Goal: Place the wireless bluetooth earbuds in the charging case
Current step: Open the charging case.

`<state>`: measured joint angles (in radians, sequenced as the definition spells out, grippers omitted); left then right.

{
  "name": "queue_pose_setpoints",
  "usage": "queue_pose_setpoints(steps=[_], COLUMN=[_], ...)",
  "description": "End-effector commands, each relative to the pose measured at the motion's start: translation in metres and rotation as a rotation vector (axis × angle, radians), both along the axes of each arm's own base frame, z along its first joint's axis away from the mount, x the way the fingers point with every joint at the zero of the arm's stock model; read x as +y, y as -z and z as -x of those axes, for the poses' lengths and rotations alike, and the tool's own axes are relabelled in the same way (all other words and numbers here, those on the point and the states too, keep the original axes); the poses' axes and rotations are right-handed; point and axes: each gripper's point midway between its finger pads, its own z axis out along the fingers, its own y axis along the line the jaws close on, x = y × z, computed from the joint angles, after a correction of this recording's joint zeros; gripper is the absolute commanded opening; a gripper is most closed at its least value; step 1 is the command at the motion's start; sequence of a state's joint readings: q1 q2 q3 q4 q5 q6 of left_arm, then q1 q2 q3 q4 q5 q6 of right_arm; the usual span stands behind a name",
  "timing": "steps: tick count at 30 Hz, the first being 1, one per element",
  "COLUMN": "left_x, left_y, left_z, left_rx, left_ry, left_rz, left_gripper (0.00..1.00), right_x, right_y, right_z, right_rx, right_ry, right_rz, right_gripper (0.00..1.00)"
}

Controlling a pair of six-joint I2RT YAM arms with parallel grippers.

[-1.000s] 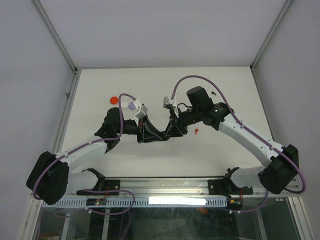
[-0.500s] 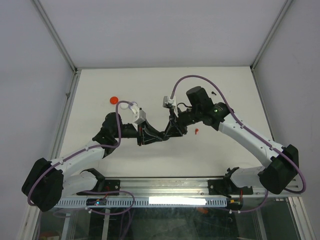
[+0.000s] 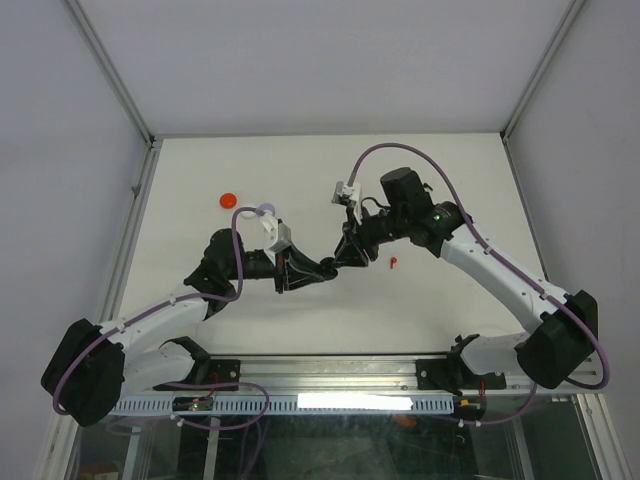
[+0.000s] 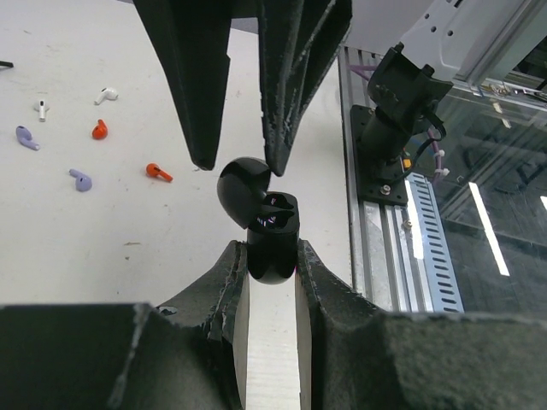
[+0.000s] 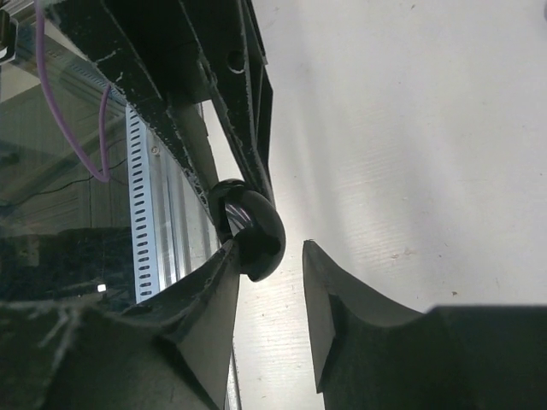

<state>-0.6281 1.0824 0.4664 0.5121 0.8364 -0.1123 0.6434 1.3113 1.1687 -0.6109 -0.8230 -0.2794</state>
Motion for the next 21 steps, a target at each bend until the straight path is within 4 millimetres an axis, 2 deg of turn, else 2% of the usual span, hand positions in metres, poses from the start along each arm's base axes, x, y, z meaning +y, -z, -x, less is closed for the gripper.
queue_pose_setpoints(steps=[1, 8, 13, 15, 19, 21], left_x=[0.001, 0.001, 0.002, 0.004, 0.018, 0.026], left_y=[-0.018, -0.020, -0.015, -0.011, 0.003, 0.010], left_z=[0.005, 0.005, -0.004, -0.012, -0.046, -0.056], left_rx=[-0.100, -0.094, -0.078, -0.062, 0.017, 0.050], left_ry=[0.014, 0.008, -0.052, -0.103, -0.324, -0.389], left_rz=[0.048, 0.057, 0.056, 0.049, 0.034, 0.036], left_gripper=[0.00, 0.00, 0.00, 0.00, 0.00, 0.00], right_x=[0.002, 0.004, 0.007, 0.007, 0.007, 0.007], right_y=[-0.022, -0.018, -0.017, -0.019, -0.027, -0.029], right_z=[-0.016, -0.020, -0.025, -0.027, -0.032, -0.038], right_rx=[-0.077, -0.060, -0.042, -0.050, -0.078, -0.089], right_ry=[0.044, 0.063, 0.087, 0.091, 0.115, 0.144], right_rz=[-0.044, -0.035, -0.032, -0.037, -0.046, -0.030], right_gripper=[0.39, 0.41, 0.45, 0.48, 0.53, 0.55])
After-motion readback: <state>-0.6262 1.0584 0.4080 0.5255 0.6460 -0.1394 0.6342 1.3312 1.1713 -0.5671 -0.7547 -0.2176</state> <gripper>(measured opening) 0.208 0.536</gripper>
